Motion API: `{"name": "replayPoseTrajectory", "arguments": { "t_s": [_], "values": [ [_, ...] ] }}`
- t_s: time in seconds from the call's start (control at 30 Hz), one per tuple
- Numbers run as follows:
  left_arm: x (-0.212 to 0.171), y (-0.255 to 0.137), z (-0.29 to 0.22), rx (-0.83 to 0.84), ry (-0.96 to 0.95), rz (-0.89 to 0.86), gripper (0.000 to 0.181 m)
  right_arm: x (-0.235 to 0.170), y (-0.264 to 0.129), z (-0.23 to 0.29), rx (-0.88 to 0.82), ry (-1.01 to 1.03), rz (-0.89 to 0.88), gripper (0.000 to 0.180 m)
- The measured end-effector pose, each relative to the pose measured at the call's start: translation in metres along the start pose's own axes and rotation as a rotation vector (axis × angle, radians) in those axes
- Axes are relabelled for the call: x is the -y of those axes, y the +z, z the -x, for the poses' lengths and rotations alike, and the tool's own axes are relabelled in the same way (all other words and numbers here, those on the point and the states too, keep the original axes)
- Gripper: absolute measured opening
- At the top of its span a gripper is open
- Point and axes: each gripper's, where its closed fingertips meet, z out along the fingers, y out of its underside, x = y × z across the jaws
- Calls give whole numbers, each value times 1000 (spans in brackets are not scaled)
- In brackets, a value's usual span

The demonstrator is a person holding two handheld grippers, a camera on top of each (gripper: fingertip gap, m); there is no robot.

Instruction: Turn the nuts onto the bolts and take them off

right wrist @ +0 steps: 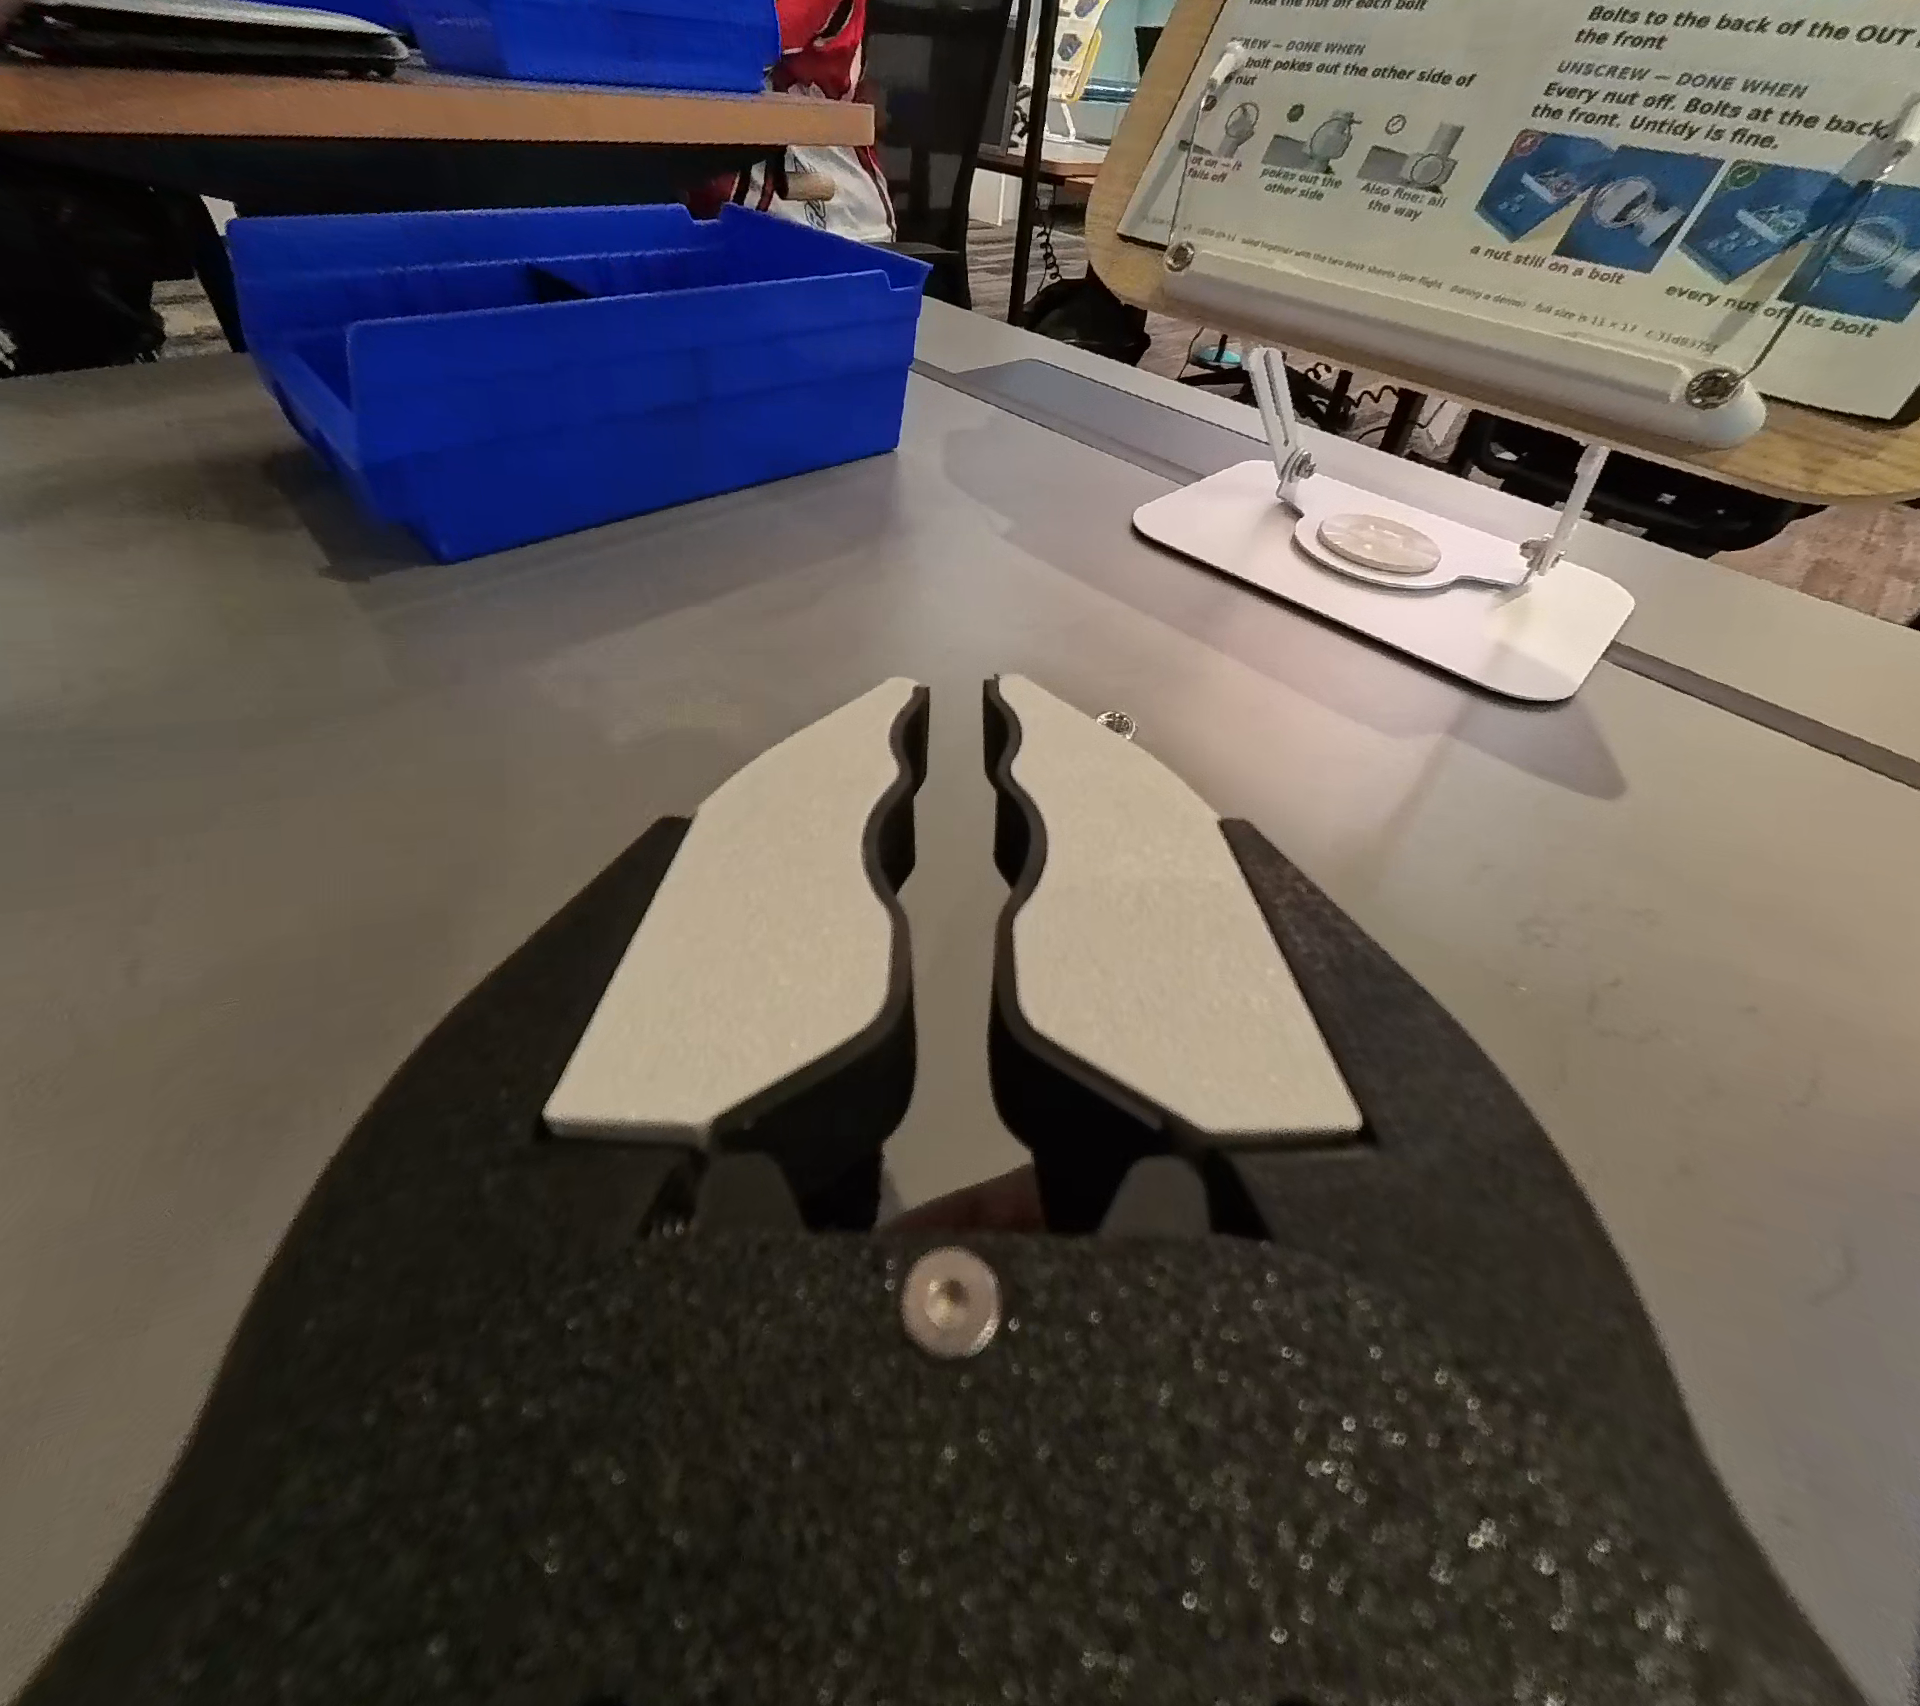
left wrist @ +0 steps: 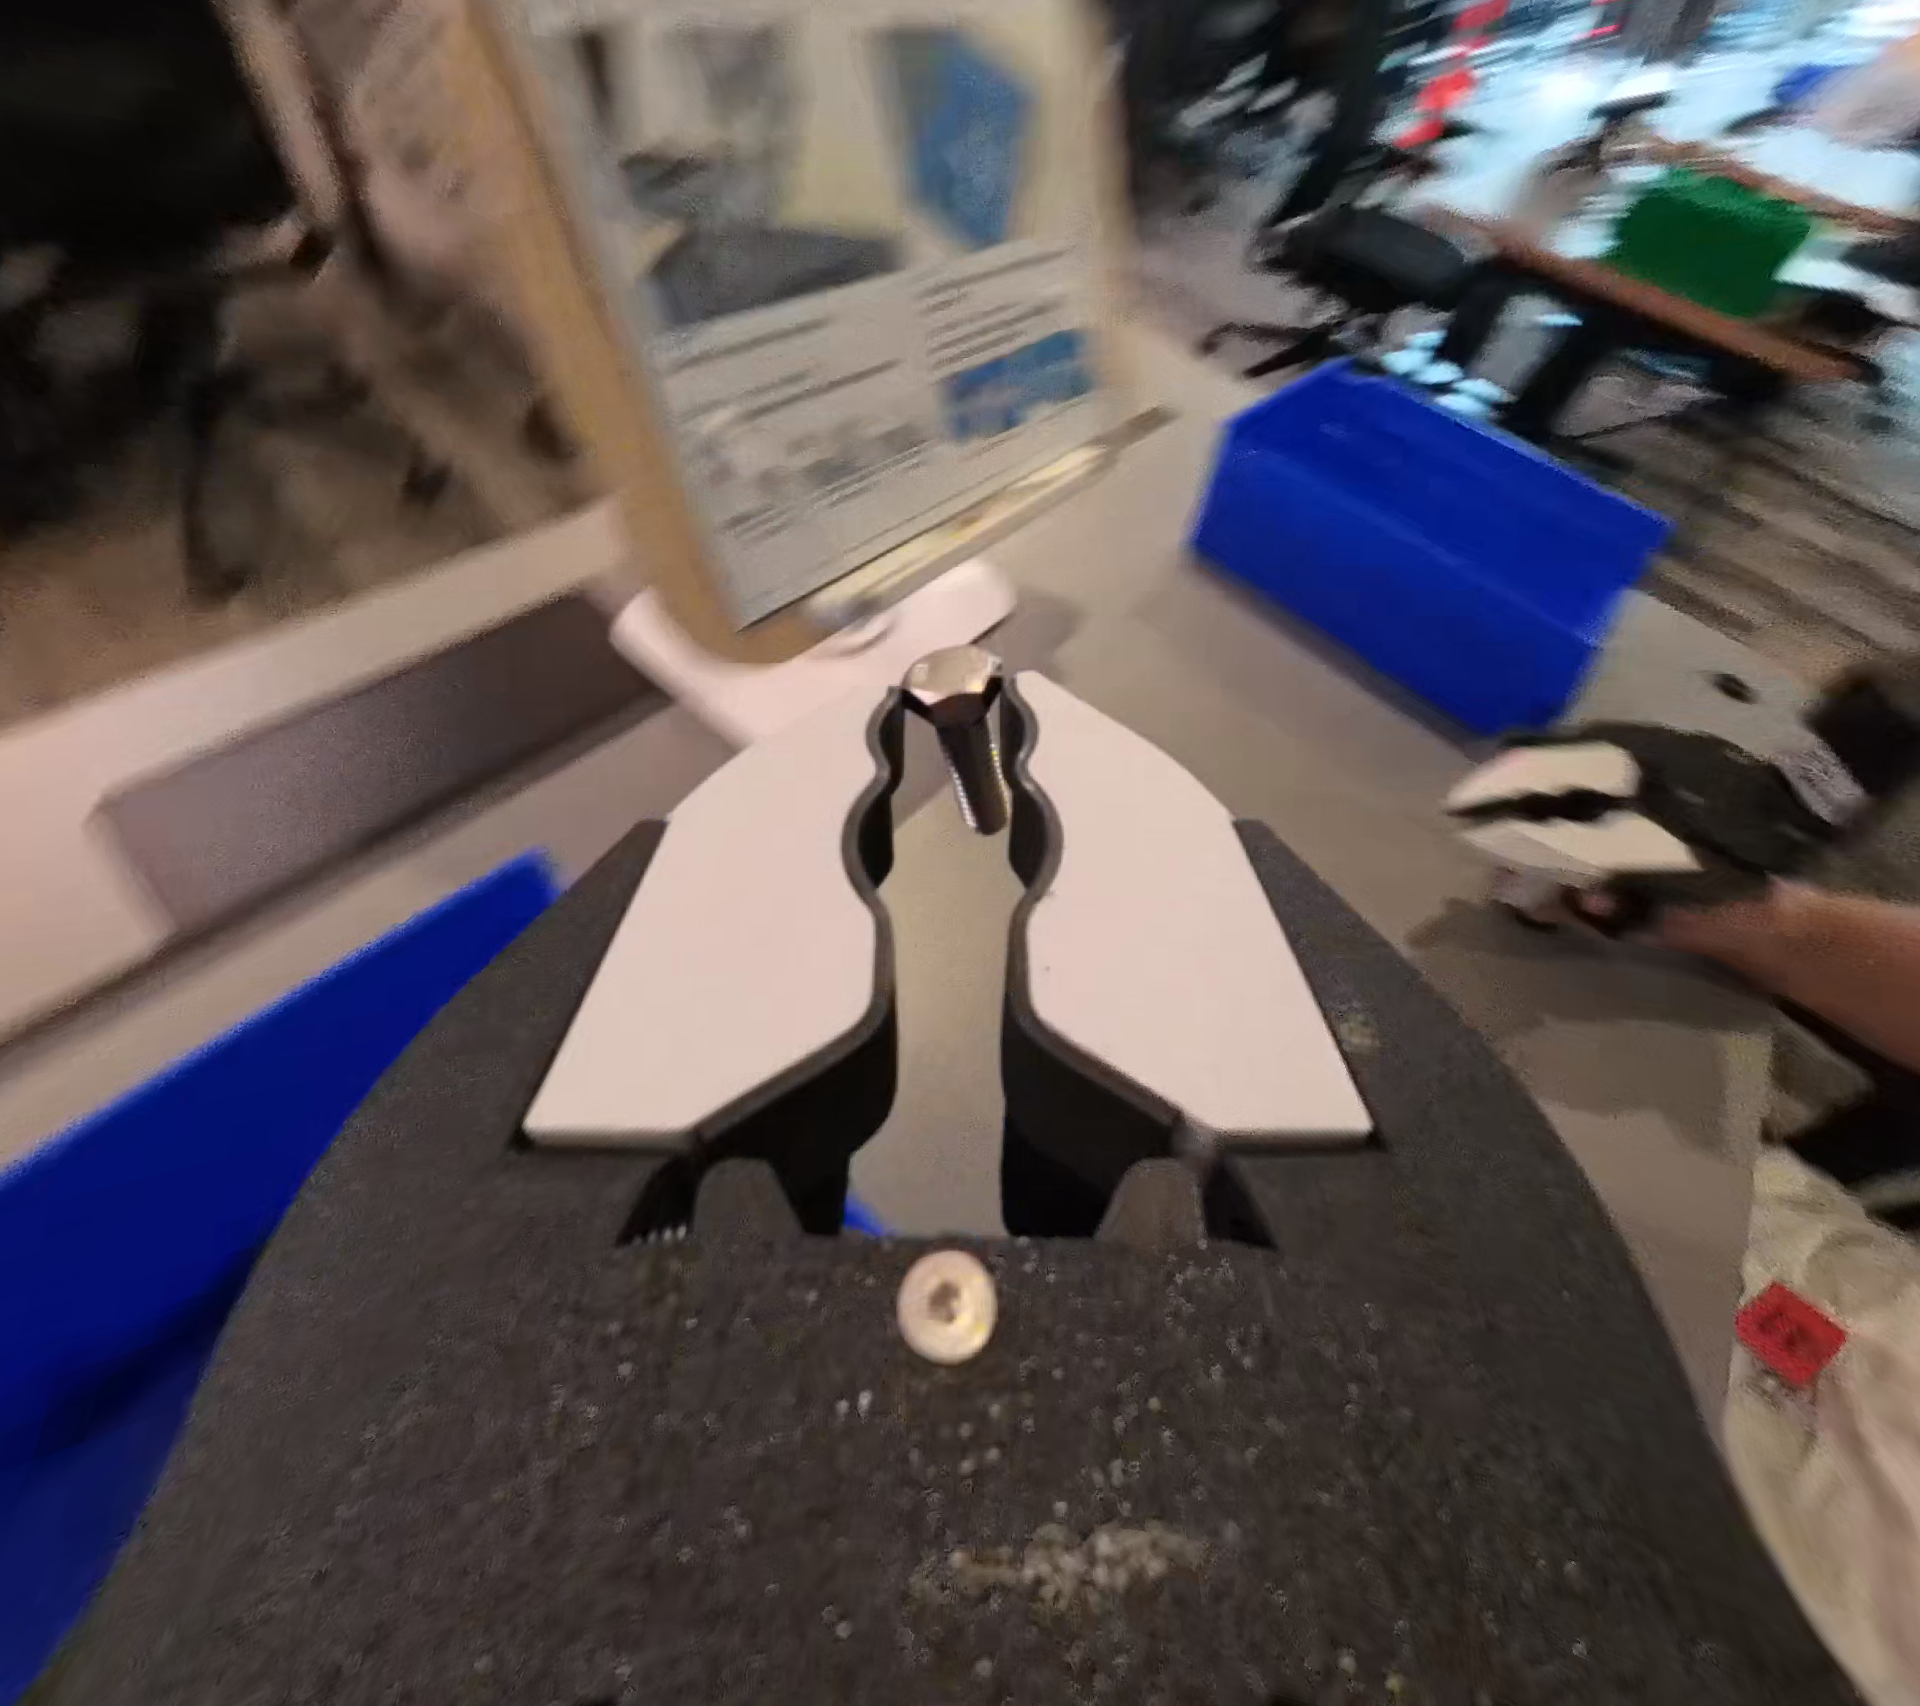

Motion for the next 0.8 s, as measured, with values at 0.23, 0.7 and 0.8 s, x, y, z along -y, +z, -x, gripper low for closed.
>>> {"name": "replayPoseTrajectory", "arguments": {
  "t_s": [0.23, 0.7, 0.8],
  "values": [
    [-36, 26, -141, -360, 245, -329, 17, 3, -2, -1, 27, 65, -20, 9],
    [-97, 74, -171, -509, 111, -300, 17, 0, -1, 0, 76, 123, -12, 11],
    [-95, 73, -171, -507, 91, -315, 17, -2, 0, 1, 67, 92, 4, 12]
  ]
}}
